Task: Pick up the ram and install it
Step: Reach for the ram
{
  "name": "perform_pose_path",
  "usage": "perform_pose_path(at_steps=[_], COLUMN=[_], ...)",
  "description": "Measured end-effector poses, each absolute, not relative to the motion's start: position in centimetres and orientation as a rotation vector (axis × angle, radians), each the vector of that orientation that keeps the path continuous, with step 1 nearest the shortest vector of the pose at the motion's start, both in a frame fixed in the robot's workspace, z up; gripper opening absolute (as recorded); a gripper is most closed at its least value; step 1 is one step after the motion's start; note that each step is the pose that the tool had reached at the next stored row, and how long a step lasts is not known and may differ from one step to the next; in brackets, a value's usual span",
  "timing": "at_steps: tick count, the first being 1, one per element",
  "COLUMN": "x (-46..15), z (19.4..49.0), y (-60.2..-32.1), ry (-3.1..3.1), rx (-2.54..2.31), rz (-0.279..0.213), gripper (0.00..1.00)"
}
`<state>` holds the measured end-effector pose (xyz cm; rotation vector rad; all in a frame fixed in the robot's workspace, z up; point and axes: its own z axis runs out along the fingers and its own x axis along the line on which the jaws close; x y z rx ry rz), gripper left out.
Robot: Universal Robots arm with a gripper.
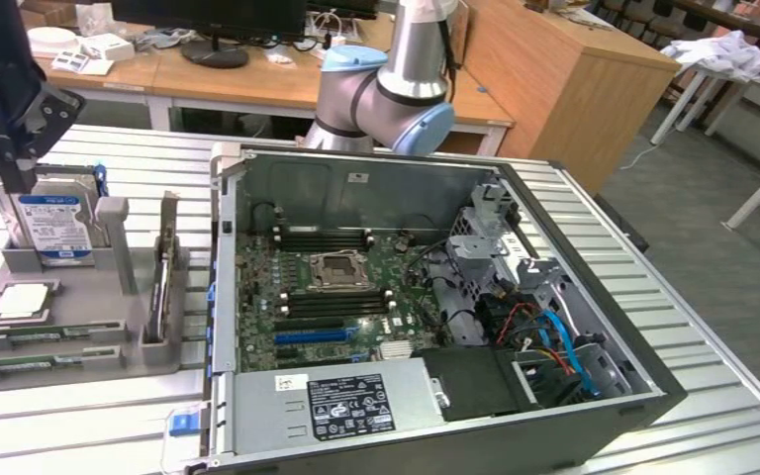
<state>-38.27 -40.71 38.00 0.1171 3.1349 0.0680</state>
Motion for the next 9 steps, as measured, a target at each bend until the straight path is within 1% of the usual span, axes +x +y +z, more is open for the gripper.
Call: perform_pose_path(at_steps=[9], x=[-38.3], z=[38.0], y=[-41.9], ry=[3.135], rx=[0.117], rz=[0.068], gripper=[0.11])
